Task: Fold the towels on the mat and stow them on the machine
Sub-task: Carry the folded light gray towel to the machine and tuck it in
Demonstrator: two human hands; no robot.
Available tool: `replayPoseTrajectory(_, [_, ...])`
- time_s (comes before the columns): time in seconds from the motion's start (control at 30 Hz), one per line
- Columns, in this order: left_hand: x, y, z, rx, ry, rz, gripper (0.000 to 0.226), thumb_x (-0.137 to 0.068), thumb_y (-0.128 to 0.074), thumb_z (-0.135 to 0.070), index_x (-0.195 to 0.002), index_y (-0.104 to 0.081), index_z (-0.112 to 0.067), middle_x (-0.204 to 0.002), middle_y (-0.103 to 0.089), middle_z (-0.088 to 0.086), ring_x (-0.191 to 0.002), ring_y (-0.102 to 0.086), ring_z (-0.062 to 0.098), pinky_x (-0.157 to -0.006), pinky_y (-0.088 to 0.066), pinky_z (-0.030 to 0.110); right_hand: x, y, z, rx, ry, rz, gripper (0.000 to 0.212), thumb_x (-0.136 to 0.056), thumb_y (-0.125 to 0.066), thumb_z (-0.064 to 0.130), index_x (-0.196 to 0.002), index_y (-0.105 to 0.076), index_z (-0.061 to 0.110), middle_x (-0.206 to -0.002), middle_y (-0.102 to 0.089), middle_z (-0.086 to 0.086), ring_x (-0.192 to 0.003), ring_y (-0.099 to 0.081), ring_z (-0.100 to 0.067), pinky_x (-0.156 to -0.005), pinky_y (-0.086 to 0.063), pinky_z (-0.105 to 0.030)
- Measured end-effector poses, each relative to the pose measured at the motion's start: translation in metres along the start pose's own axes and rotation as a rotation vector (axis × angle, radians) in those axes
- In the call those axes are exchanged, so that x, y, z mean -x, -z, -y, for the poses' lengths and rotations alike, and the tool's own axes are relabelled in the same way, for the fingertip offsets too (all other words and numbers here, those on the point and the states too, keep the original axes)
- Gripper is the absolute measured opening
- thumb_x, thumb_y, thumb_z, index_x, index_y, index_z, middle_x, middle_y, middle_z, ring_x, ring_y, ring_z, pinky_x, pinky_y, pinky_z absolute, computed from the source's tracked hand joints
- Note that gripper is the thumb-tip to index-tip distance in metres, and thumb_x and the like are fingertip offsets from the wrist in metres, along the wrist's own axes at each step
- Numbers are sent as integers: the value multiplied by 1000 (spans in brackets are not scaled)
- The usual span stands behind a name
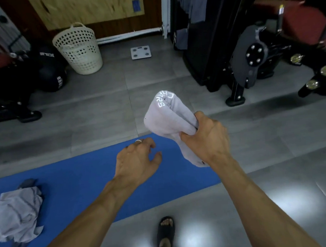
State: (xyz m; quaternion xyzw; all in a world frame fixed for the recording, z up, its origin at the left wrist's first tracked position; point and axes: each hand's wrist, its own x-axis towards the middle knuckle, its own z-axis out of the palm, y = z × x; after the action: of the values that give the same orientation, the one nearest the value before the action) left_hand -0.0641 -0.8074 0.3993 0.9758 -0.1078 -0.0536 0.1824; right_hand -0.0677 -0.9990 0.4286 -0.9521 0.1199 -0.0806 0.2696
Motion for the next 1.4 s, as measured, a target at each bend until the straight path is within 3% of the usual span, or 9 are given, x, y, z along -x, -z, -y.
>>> replayPoseTrajectory(0.33, [-147,12,-65,17,36,7,30,-89,-54,-47,-110,-57,-26,-100,-62,-10,-95,-60,13,-81,-48,28,-167,47,-22,35,14,27,24,-82,-63,38,-83,-45,22,-66,-48,10,-63,-51,-18,-58,-36,-27])
replayPoseTrajectory(0.47, [-207,24,-81,12,66,-2,29,-90,-53,-47,-110,-55,-26,-101,-61,-10,-96,-60,14,-81,-46,28,-235,61,-25,-2,31,17,25,-81,-64,36,-81,-43,22,-65,-48,11,-65,-52,-20,-59,-38,-28])
replayPoseTrajectory(0.73, [-347,28,-136,14,140,-60,30,-89,-53,-49,-110,-57,-28,-103,-63,-10,-95,-61,15,-80,-49,30,-399,84,-59,-43,98,20,32,-77,-65,37,-71,-37,25,-75,-63,-4,-71,-61,-32,-64,-50,-37])
replayPoseTrajectory(1.07, [-564,24,-244,30,320,-178,29,-88,-54,-48,-108,-59,-28,-102,-65,-11,-93,-63,12,-78,-49,27,-660,123,-130,-58,295,159,30,-80,-67,40,-82,-46,18,-82,-63,-1,-74,-60,-28,-66,-50,-36])
replayPoseTrajectory(1.27, [-673,31,-253,117,302,-204,24,-86,-59,-49,-100,-61,-30,-108,-62,-10,-104,-59,14,-82,-48,30,-772,118,-137,-16,331,195,28,-83,-64,40,-86,-45,20,-90,-62,-2,-81,-61,-29,-70,-50,-37])
replayPoseTrajectory(1.4, [-767,41,-235,294,267,-414,27,-83,-70,-37,-99,-55,-21,-109,-49,-8,-112,-47,14,-85,-43,30,-845,90,-145,13,371,194,29,-87,-63,36,-103,-50,16,-103,-61,-2,-92,-60,-26,-76,-49,-38])
